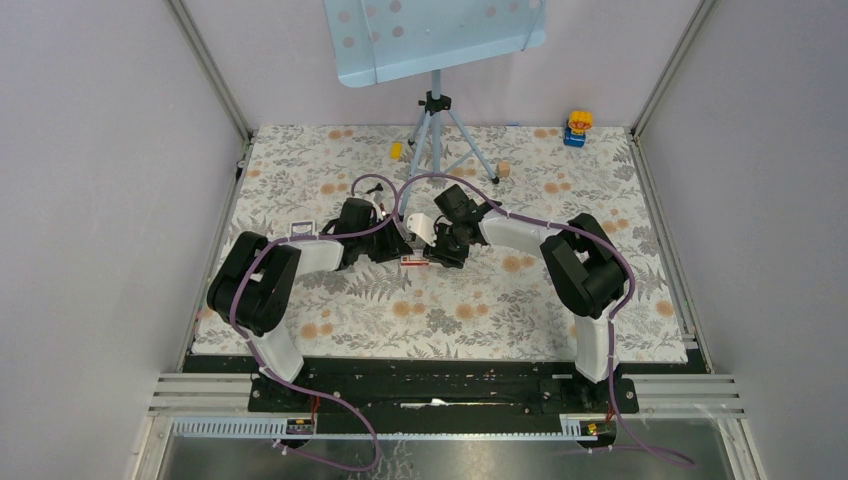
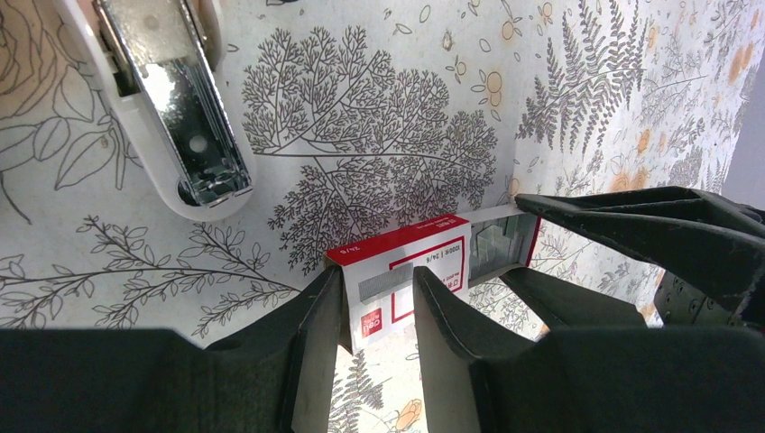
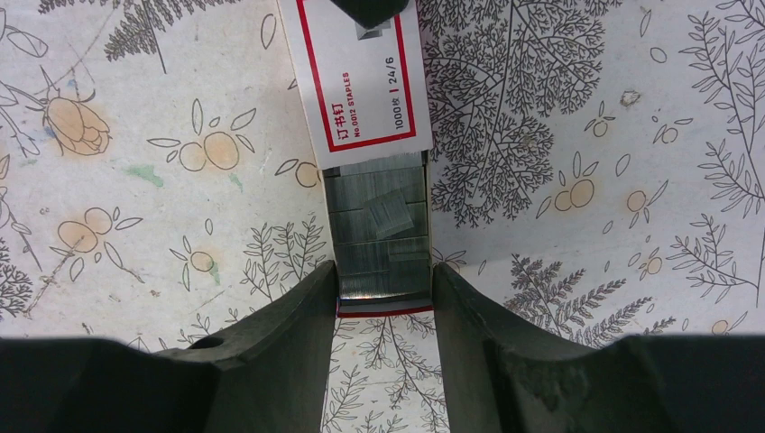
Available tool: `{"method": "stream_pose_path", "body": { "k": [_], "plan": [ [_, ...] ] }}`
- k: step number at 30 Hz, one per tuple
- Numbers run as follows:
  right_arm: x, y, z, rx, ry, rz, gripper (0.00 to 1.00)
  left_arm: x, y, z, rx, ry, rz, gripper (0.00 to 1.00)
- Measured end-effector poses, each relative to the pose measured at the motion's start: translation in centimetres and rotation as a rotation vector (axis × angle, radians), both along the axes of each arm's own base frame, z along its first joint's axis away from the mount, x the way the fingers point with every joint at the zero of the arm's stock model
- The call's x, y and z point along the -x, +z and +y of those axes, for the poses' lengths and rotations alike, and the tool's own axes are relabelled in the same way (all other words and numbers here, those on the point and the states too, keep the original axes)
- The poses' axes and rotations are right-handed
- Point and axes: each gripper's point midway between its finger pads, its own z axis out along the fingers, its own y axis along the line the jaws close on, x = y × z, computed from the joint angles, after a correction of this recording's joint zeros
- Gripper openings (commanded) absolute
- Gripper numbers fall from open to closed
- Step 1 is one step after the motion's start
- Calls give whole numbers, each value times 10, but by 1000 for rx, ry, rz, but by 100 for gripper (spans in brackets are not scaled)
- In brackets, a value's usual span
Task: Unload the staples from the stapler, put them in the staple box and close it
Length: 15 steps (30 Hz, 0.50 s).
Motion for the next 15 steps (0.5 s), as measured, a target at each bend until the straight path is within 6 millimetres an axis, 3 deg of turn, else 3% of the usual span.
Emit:
{"method": "stream_pose_path", "body": {
  "k": [15],
  "plan": [
    [11,0,14,-9,89,-8,50,0,0,-2,0,-5,0,39]
  ]
}}
